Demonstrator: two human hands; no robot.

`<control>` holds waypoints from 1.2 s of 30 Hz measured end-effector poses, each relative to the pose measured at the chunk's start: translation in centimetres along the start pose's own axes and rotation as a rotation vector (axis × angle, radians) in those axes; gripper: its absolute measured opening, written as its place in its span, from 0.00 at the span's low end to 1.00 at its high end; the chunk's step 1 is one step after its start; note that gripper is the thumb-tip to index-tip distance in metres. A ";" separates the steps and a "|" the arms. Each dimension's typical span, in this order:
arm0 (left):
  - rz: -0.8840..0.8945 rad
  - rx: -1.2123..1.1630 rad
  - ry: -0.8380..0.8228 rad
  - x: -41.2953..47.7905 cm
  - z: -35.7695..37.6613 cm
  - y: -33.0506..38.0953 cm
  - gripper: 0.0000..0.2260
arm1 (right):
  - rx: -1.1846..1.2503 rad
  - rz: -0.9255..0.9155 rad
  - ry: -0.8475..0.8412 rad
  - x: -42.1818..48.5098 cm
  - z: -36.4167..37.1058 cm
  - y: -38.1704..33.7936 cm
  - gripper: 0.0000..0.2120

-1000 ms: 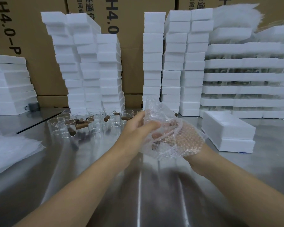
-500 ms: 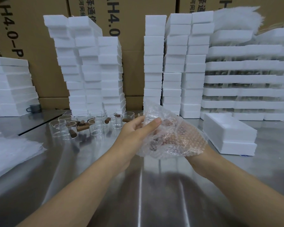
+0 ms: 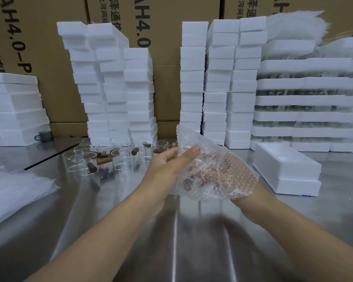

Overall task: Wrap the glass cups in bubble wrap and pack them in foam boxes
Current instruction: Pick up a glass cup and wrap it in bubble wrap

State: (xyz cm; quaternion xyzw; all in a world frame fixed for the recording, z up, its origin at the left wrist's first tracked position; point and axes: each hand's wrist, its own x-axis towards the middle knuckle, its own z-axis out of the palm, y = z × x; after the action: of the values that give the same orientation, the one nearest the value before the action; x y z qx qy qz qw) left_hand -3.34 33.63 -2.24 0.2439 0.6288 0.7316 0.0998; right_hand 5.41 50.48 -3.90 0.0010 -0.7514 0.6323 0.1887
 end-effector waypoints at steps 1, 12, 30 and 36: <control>-0.006 -0.025 0.016 0.1 -0.1 0.0 0.33 | -0.011 -0.025 -0.015 0.1 0.2 -0.3 0.10; -0.143 -0.258 0.357 -0.1 -1.1 0.8 0.31 | -0.401 -0.134 0.187 1.7 0.3 0.6 0.09; -0.130 -0.166 0.318 -0.7 -0.7 1.2 0.24 | -0.235 -0.062 0.426 2.4 -1.2 0.2 0.06; -0.117 -0.112 0.293 -0.7 -0.6 0.8 0.23 | 0.161 0.064 0.400 2.9 -2.2 -0.6 0.09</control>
State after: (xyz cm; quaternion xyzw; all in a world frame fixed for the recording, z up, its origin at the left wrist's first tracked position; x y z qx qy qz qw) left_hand -2.92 32.68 -1.64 0.0915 0.6081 0.7861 0.0629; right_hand 3.48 53.14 -2.24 -0.1333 -0.6460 0.6834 0.3129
